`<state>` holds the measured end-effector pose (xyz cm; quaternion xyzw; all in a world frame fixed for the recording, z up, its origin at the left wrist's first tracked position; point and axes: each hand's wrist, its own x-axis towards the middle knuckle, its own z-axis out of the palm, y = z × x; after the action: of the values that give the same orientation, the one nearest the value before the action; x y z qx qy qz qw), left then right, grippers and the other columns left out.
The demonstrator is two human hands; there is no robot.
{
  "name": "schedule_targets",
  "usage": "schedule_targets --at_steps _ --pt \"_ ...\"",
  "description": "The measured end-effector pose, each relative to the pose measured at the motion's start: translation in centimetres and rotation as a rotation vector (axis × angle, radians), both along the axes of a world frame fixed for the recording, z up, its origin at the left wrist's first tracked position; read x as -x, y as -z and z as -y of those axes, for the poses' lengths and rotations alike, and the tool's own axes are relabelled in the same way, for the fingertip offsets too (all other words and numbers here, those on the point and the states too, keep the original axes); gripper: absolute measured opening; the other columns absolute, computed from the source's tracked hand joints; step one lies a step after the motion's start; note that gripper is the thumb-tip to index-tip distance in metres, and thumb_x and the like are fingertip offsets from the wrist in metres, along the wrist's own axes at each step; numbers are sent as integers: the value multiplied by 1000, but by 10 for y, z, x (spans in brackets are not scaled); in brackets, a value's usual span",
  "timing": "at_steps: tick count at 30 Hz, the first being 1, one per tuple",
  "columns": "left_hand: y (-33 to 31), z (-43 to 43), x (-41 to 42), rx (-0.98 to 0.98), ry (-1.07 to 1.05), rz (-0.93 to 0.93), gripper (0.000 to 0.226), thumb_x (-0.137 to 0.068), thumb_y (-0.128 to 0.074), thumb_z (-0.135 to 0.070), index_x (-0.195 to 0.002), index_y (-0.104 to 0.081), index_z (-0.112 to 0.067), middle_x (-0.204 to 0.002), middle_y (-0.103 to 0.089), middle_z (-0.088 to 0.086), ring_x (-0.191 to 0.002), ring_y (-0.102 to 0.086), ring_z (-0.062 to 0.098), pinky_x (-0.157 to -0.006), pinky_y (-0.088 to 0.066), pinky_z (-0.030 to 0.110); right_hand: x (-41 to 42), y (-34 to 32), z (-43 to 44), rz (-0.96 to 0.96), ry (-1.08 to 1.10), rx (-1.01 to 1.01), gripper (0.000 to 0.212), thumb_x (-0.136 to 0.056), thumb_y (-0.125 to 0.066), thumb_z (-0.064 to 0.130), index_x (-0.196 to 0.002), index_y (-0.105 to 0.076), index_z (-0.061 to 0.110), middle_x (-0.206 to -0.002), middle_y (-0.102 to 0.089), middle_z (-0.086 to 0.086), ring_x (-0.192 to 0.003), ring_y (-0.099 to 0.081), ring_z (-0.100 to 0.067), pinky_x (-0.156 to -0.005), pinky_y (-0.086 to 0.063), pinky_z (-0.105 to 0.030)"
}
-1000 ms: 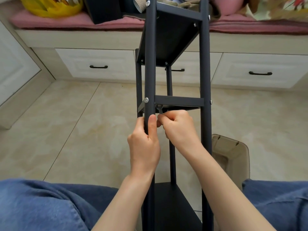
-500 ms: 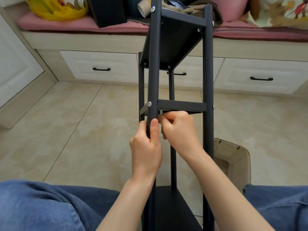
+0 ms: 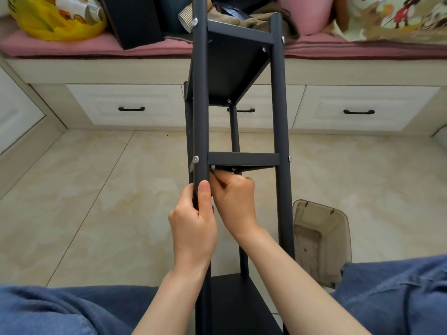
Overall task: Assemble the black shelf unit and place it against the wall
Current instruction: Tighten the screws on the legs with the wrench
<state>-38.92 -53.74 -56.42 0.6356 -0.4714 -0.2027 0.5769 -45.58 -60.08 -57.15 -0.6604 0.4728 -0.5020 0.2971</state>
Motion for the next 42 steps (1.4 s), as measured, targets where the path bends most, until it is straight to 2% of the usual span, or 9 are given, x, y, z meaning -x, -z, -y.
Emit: schedule_targets --at_steps 4,7,10,15,22,27,31,38,42 --pt "1 -1 -3 -11 -5 -6 42 -96 -36 -55 -74 -53 -24 -59 -55 -6 -50 -48 8 -48 -37 15 -1 -1 -2 14 6 13 27 -96 -63 9 -70 -71 3 -56 -64 -3 -50 -53 -5 -54 -37 -8" --pt "-1 -1 -1 0 -3 -10 37 -95 -36 -55 -74 -52 -29 -57 -57 -17 -52 -53 3 -50 -39 10 3 -2 -4 41 -34 -48 31 -97 -60 11 -69 -69 3 -58 -66 -4 -53 -60 -15 -57 -50 -26" --pt "-2 -2 1 1 1 0 36 -95 -36 -55 -76 -53 -30 -61 -59 -21 -57 -57 0 -53 -40 7 10 -4 -6 4 -57 -142 33 -97 -58 14 -68 -68 3 -57 -64 -5 -54 -61 -19 -60 -50 -37" --pt "-3 -3 2 -12 8 6 35 -95 -36 -57 -77 -54 -33 -70 -59 -3 -54 -50 6 -50 -37 13 20 -16 -5 10 -21 -207 34 -91 -62 14 -59 -63 2 -51 -57 -6 -53 -51 -20 -49 -36 -21" --pt "-6 -3 3 0 19 -2 34 -94 -35 -59 -78 -54 -35 -61 -57 -11 -52 -50 3 -49 -38 11 20 -27 -4 -9 -56 -189 33 -91 -60 12 -60 -65 -2 -56 -63 -11 -58 -58 -27 -58 -46 -35" --pt "-4 -2 3 8 20 3 37 -94 -36 -57 -77 -54 -30 -61 -57 -14 -52 -51 4 -49 -38 11 20 -25 -5 -4 -36 -174 33 -95 -60 14 -66 -69 1 -59 -65 -7 -59 -61 -21 -60 -50 -34" --pt "-3 -2 3 -1 16 5 34 -96 -37 -53 -81 -57 -30 -70 -63 -22 -64 -60 -1 -56 -41 7 14 -19 -7 26 -80 -221 34 -96 -57 14 -66 -66 1 -59 -64 -9 -58 -63 -23 -62 -53 -40" --pt "2 -4 2 -10 10 9 43 -101 -38 -49 -75 -53 -18 -65 -55 3 -51 -46 11 -47 -36 16 4 -3 3 119 -99 -188 30 -98 -60 14 -72 -68 1 -63 -66 -5 -59 -59 -13 -59 -47 -18" --pt "1 -3 1 -23 12 -4 46 -97 -37 -57 -72 -50 -21 -54 -49 -5 -48 -44 9 -46 -35 17 -2 4 7 106 -59 -80 28 -96 -61 7 -69 -64 3 -58 -59 3 -57 -54 -9 -58 -43 -17"
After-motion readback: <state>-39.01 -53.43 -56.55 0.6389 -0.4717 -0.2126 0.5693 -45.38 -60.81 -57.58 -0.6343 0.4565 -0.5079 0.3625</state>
